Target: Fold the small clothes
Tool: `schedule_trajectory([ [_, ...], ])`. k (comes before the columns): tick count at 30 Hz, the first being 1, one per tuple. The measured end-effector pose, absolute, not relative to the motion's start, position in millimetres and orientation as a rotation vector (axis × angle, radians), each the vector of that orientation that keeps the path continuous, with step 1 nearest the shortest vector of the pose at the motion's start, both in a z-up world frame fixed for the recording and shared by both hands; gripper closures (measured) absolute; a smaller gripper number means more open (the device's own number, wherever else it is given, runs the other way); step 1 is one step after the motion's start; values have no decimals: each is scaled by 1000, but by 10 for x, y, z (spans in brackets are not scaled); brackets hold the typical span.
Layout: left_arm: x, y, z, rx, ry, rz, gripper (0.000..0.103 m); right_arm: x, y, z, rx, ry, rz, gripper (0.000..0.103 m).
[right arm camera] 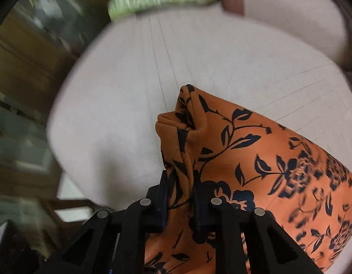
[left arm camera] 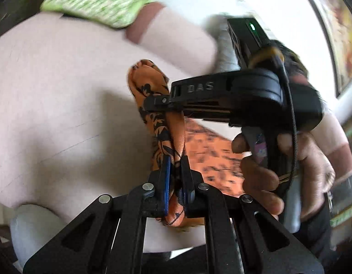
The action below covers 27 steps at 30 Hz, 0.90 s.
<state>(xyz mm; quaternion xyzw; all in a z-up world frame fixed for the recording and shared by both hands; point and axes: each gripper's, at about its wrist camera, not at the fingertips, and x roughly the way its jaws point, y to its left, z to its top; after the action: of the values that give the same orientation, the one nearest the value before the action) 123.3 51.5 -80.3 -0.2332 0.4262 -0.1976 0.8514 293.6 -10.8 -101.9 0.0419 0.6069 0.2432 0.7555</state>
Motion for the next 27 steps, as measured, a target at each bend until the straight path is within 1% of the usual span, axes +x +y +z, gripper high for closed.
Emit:
schedule_trajectory([
  [4, 1110, -100, -403, -391, 861, -541, 98, 2618, -1052, -617, 330, 1184, 593, 88],
  [6, 1108, -497, -267, -330, 859, -606, 103, 2485, -1496, -492, 420, 1124, 591, 88],
  [8, 1164, -843, -138, -272, 859, -671, 103, 2335, -2030, -424, 516, 1072, 577, 88],
  [10, 1182, -1202, -75, -218, 869, -718, 103, 2208, -2612, -404, 592, 1029, 542, 88],
  [12, 1217, -1614, -150, -164, 904, -752, 103, 2107, -3077, -424, 651, 1000, 506, 88],
  [14, 1334, -1936, -322, -150, 976, -776, 103, 1997, -3519, -554, 722, 986, 473, 88],
  [16, 1407, -2103, -511, -146, 1038, -772, 103, 1977, -3801, -801, 779, 995, 446, 88],
  [18, 1429, -2161, -694, -155, 1103, -736, 103, 1986, -4105, -1203, 849, 1042, 402, 88],
  [23, 1499, -1864, -942, -192, 1176, -643, 101, 2077, -4573, -1985, 952, 1153, 266, 88],
  [25, 1505, -1712, -1045, -203, 1201, -600, 101, 2100, -4677, -2125, 990, 1161, 245, 87],
  [27, 1509, -1487, -1183, -213, 1216, -537, 101, 2063, -4740, -2069, 1007, 1153, 213, 86],
])
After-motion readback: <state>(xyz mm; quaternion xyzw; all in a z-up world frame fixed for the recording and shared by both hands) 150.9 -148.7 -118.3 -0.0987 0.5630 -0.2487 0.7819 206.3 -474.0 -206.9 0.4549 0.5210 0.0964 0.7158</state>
